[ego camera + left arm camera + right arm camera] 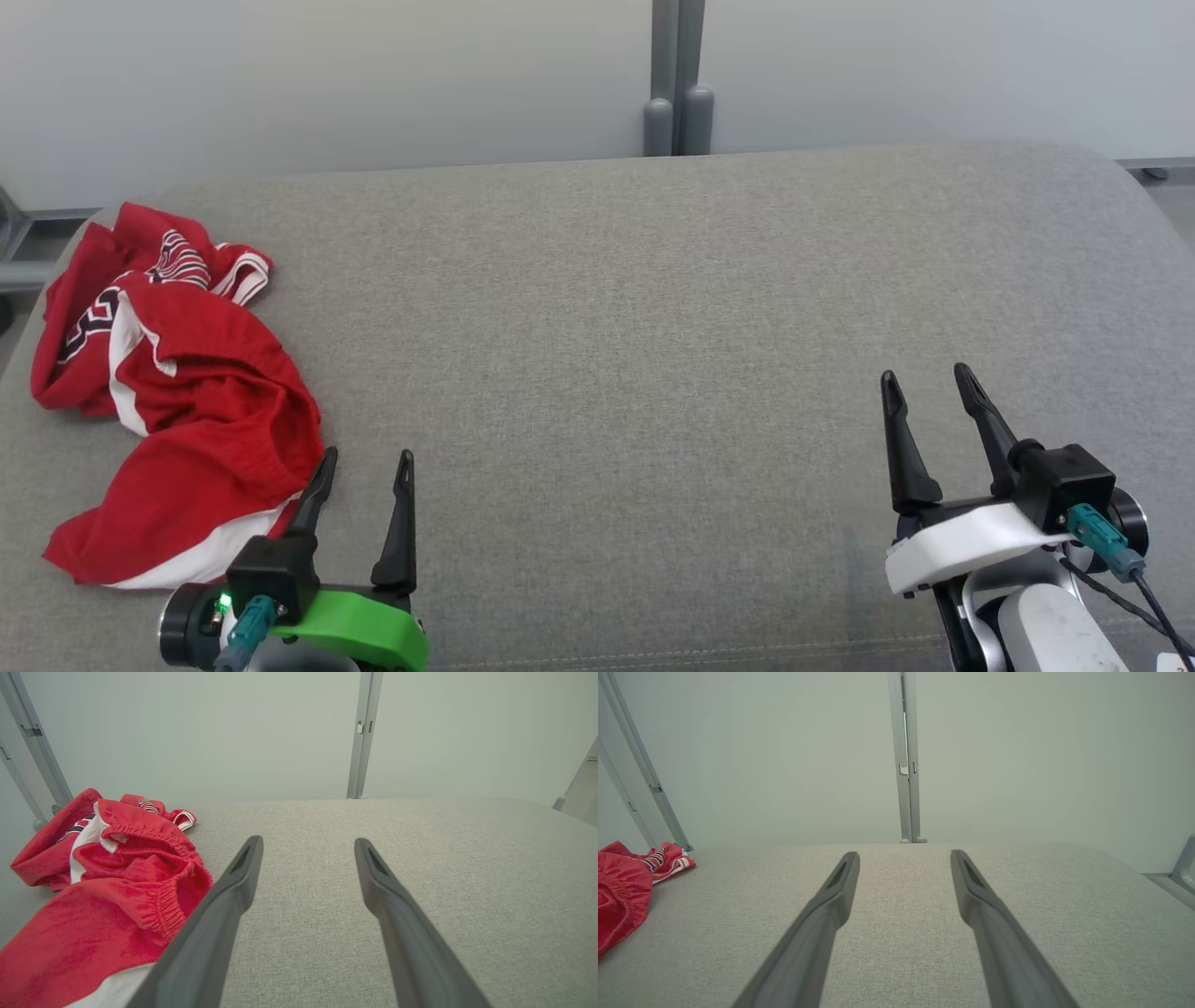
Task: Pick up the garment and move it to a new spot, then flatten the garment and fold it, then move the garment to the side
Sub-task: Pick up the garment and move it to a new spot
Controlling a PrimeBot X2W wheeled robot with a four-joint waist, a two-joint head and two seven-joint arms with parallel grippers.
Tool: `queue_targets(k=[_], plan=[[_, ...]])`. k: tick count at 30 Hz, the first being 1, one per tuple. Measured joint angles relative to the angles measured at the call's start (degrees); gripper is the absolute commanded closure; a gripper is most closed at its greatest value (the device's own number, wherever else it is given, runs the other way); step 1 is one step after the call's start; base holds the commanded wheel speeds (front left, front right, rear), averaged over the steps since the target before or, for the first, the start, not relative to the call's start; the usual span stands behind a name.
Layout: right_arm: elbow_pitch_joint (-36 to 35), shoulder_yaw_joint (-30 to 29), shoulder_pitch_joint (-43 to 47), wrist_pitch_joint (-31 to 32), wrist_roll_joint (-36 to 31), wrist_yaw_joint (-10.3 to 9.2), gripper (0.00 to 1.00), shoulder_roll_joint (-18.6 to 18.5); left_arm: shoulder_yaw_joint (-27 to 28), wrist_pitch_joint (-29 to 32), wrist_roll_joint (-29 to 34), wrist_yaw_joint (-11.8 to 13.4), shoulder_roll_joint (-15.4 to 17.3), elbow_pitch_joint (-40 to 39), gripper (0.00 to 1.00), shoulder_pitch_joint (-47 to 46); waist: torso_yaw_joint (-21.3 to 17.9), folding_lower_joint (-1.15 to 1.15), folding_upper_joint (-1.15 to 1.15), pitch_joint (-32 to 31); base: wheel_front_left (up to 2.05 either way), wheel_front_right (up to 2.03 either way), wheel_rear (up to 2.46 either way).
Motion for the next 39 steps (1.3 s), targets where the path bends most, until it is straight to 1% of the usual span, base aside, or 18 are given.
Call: queue_targets(k=[4,9,13,18,23,27,31,35,39], plan=[[-0.1,0.8,0.0,0.0,0.0,0.75,0.0,0.0,1.6,0.0,0.0,0.6,0.0,-0.5,0.0,0.0,2.5,0.0,0.0,-0.1,0.0,0.0,0.0],[0.3,3.1,-0.3,0.0,0.0,2.2,0.0,0.1,4.3,0.0,0.0,2.0,0.0,-1.2,0.0,0.1,6.1,0.0,0.0,-0.2,0.0,0.0,0.0],[0.8,4.3,-1.1,0.0,0.0,3.02,0.0,0.2,6.0,0.0,0.0,2.5,0.0,-1.5,0.0,1.7,9.2,0.0,0.0,-0.3,0.0,0.0,0.0],[1.2,4.5,-1.3,0.0,0.0,3.01,0.0,0.3,6.5,0.0,0.0,2.5,0.0,-1.4,0.0,2.8,13.9,0.0,0.0,-0.5,0.0,0.0,0.0],[1.2,3.1,-1.2,0.0,0.0,2.41,0.0,0.3,5.1,0.0,0.1,2.5,0.0,-0.6,0.0,2.8,18.0,0.0,0.0,-0.7,0.0,0.0,0.0],[1.5,4.1,-1.2,0.0,0.0,2.5,0.0,0.5,6.2,0.0,0.1,2.5,0.1,-0.6,0.0,3.0,20.7,0.0,0.0,-0.8,0.0,0.0,0.0],[1.6,4.7,-1.2,0.0,-0.1,2.52,0.0,0.5,6.7,0.0,0.0,2.5,0.1,-0.3,0.0,3.6,22.0,0.0,0.0,-0.5,0.0,0.0,0.0],[1.7,4.7,-1.2,0.0,-0.3,2.5,0.0,0.5,6.3,0.0,0.0,2.4,0.1,0.4,0.0,3.5,21.7,0.0,0.0,0.3,0.0,0.0,0.0],[1.7,4.7,-1.3,0.0,-0.7,2.45,0.0,0.5,5.2,0.0,0.0,1.5,0.1,1.8,0.0,2.1,21.0,0.0,0.0,1.3,0.0,0.0,0.0]])
